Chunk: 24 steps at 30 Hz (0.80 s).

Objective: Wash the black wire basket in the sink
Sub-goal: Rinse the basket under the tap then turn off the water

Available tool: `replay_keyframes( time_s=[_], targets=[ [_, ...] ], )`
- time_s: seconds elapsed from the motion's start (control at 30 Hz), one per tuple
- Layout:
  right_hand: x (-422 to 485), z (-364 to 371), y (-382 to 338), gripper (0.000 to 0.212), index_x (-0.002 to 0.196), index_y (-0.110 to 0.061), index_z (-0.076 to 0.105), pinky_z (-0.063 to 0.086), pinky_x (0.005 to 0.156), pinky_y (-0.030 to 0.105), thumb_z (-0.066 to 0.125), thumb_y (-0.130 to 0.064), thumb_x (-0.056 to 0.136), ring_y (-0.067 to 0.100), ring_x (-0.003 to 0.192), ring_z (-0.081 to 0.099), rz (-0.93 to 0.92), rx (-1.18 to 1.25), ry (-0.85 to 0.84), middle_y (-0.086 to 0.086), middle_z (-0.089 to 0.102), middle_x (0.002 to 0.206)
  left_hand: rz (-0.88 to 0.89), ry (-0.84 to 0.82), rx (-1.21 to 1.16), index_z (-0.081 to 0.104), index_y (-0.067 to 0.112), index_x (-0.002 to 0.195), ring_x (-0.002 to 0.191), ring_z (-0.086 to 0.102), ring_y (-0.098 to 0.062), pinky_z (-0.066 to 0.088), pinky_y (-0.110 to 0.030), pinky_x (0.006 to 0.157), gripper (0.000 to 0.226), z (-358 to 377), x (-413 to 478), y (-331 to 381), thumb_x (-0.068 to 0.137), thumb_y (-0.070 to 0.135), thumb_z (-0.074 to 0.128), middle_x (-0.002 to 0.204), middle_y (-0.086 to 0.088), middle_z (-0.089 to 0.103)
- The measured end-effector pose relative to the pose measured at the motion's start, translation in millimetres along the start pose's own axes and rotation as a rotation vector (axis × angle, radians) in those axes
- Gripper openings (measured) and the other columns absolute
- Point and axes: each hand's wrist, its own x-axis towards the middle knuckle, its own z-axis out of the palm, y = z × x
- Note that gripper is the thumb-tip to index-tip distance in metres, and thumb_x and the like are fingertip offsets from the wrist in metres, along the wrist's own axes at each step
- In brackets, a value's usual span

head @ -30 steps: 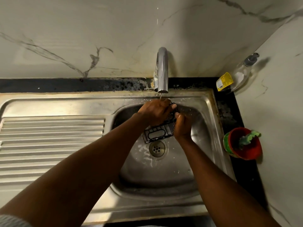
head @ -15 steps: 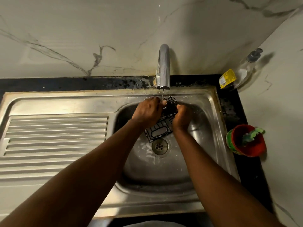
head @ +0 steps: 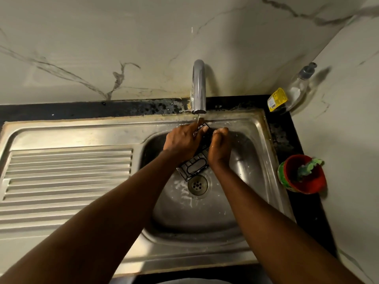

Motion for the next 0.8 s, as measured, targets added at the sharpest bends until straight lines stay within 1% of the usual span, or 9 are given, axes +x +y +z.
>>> replay_keyframes(
  time_s=[0.17, 0.23, 0.33, 0.4, 0.5, 0.57, 0.67, 0.73, 0.8],
  targets=[
    [-0.5, 6.0, 0.4, 0.026, 0.099, -0.013, 0.06, 0.049, 0.072, 0.039, 0.045, -0.034, 0.101, 0.021, 0.083, 0.058, -0.338, -0.367, -0.065, 0.004, 0.063, 0.094, -0.036, 0.05, 0.053, 0.06, 0.003, 0.13, 0.073, 0.064, -0.038, 0.056, -0.049, 0.062, 0.063, -2.3, -0.6, -32.6, 0.113, 0.047, 0.018, 0.09, -0.022, 0.069],
    [-4.5, 15.3, -6.6, 0.027, 0.109, -0.012, 0.064, 0.052, 0.078, 0.044, 0.045, -0.029, 0.1, 0.026, 0.091, 0.061, -0.474, -0.526, -0.085, 0.009, 0.063, 0.106, -0.114, 0.081, 0.14, 0.064, -0.003, 0.125, 0.081, 0.065, -0.043, 0.052, -0.05, 0.069, 0.061, -3.8, -3.5, -31.2, 0.114, 0.037, 0.02, 0.097, -0.026, 0.068],
    [-15.6, 21.6, -12.4, 0.034, 0.12, -0.009, 0.065, 0.049, 0.09, 0.049, 0.046, -0.029, 0.1, 0.032, 0.101, 0.059, -0.534, -0.67, -0.064, 0.014, 0.06, 0.117, -0.422, 0.027, -0.093, 0.063, 0.004, 0.128, 0.109, 0.062, -0.041, 0.047, -0.046, 0.091, 0.045, -16.4, -3.0, -15.8, 0.112, 0.034, 0.034, 0.117, -0.021, 0.066],
    [-22.3, 22.6, -15.9, 0.043, 0.13, -0.006, 0.06, 0.047, 0.096, 0.048, 0.044, -0.035, 0.103, 0.032, 0.111, 0.056, -0.53, -0.706, -0.075, 0.017, 0.056, 0.127, -0.428, -0.133, -0.109, 0.063, -0.001, 0.128, 0.093, 0.066, -0.04, 0.052, -0.045, 0.08, 0.037, -18.6, -7.9, -14.7, 0.105, 0.027, 0.057, 0.107, -0.023, 0.068],
    [-30.5, 21.3, -21.3, 0.052, 0.144, -0.006, 0.051, 0.036, 0.113, 0.051, 0.037, -0.033, 0.102, 0.035, 0.137, 0.043, -0.581, -0.841, -0.176, 0.019, 0.047, 0.148, -0.432, -0.001, -0.113, 0.07, -0.007, 0.115, 0.063, 0.065, -0.033, 0.051, -0.035, 0.054, 0.043, -2.6, -5.0, -30.6, 0.084, 0.018, 0.086, 0.08, -0.02, 0.068],
    [-36.5, 18.9, -23.2, 0.055, 0.147, -0.01, 0.05, 0.029, 0.118, 0.055, 0.038, -0.031, 0.098, 0.033, 0.144, 0.038, -0.614, -0.888, -0.228, 0.015, 0.046, 0.153, -0.489, -0.048, -0.343, 0.067, -0.001, 0.123, 0.091, 0.068, -0.035, 0.049, -0.037, 0.074, 0.034, -15.6, -0.8, -17.6, 0.101, 0.025, 0.065, 0.102, -0.018, 0.07],
    [-29.5, 22.5, -23.8, 0.051, 0.142, -0.011, 0.056, 0.04, 0.111, 0.051, 0.04, -0.028, 0.097, 0.03, 0.135, 0.048, -0.499, -0.777, -0.145, 0.013, 0.054, 0.146, -0.455, -0.024, -0.281, 0.067, 0.008, 0.12, 0.106, 0.065, -0.036, 0.05, -0.042, 0.087, 0.042, -9.7, 5.6, -21.1, 0.11, 0.038, 0.039, 0.116, -0.018, 0.069],
    [-17.1, 26.7, -31.7, 0.049, 0.145, -0.012, 0.053, 0.05, 0.094, 0.042, 0.036, -0.031, 0.102, 0.027, 0.124, 0.056, -0.185, -0.656, -0.07, 0.013, 0.056, 0.142, -0.349, -0.033, -0.143, 0.068, 0.016, 0.097, 0.08, 0.064, -0.028, 0.044, -0.034, 0.063, 0.05, -5.1, 4.7, -21.6, 0.112, 0.044, 0.03, 0.098, -0.015, 0.073],
    [1.5, 26.5, -42.3, 0.044, 0.139, -0.013, 0.056, 0.046, 0.073, 0.031, 0.037, -0.036, 0.107, 0.021, 0.099, 0.063, 0.195, -0.577, -0.088, 0.012, 0.065, 0.13, -0.338, -0.051, -0.082, 0.06, 0.021, 0.079, 0.063, 0.052, -0.019, 0.032, -0.03, 0.056, 0.056, -2.9, -0.2, -21.3, 0.112, 0.049, 0.023, 0.082, -0.008, 0.068]
  ],
)
